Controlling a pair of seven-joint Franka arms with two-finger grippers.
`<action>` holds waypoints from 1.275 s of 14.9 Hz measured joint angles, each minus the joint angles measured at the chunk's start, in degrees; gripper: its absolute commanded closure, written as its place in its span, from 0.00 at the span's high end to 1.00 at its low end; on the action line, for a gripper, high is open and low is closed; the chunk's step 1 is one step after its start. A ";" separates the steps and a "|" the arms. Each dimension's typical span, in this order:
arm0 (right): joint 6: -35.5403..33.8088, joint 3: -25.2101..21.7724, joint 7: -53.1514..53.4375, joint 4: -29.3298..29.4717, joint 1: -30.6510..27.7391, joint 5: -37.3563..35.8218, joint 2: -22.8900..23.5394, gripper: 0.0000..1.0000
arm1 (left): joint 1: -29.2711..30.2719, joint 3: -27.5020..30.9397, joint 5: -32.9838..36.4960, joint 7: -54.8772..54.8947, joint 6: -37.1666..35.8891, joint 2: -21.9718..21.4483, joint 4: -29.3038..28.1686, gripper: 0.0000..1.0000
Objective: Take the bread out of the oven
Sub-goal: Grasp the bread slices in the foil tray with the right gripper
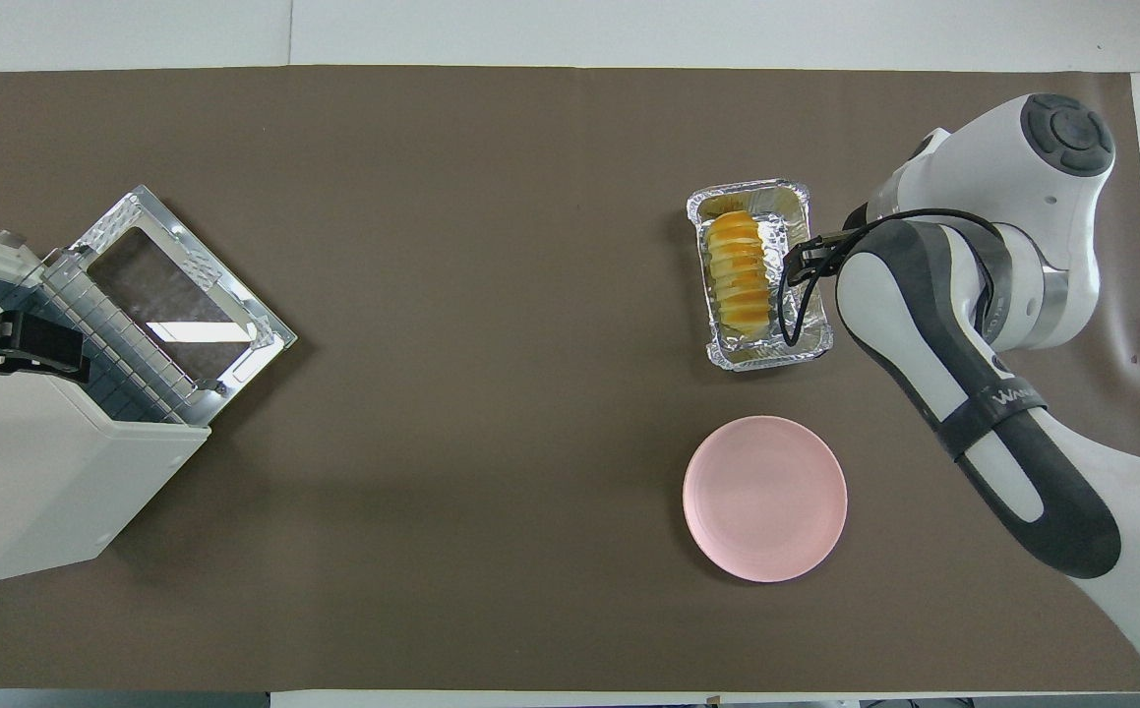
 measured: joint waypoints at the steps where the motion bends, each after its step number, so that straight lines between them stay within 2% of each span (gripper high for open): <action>1: -0.10 0.08 0.60 0.37 0.57 -1.26 -0.78 1.00 | 0.00 0.00 0.00 0.00 0.00 0.00 0.00 1.00; 6: 3.72 0.17 9.95 0.61 7.42 -3.36 0.03 1.00 | 0.00 0.00 0.00 0.00 0.00 0.00 0.00 1.00; 9: 6.68 0.01 10.34 0.44 7.40 -3.51 2.30 1.00 | 0.00 0.00 0.00 0.00 0.00 0.00 0.00 1.00; 11: 7.51 -0.12 10.34 0.42 6.63 -3.51 3.15 0.96 | 0.00 0.00 0.00 0.00 0.00 0.00 0.00 1.00; 19: 13.07 0.01 15.26 -2.15 6.51 -3.47 3.63 0.88 | 0.00 0.00 0.00 0.00 0.00 0.00 0.00 1.00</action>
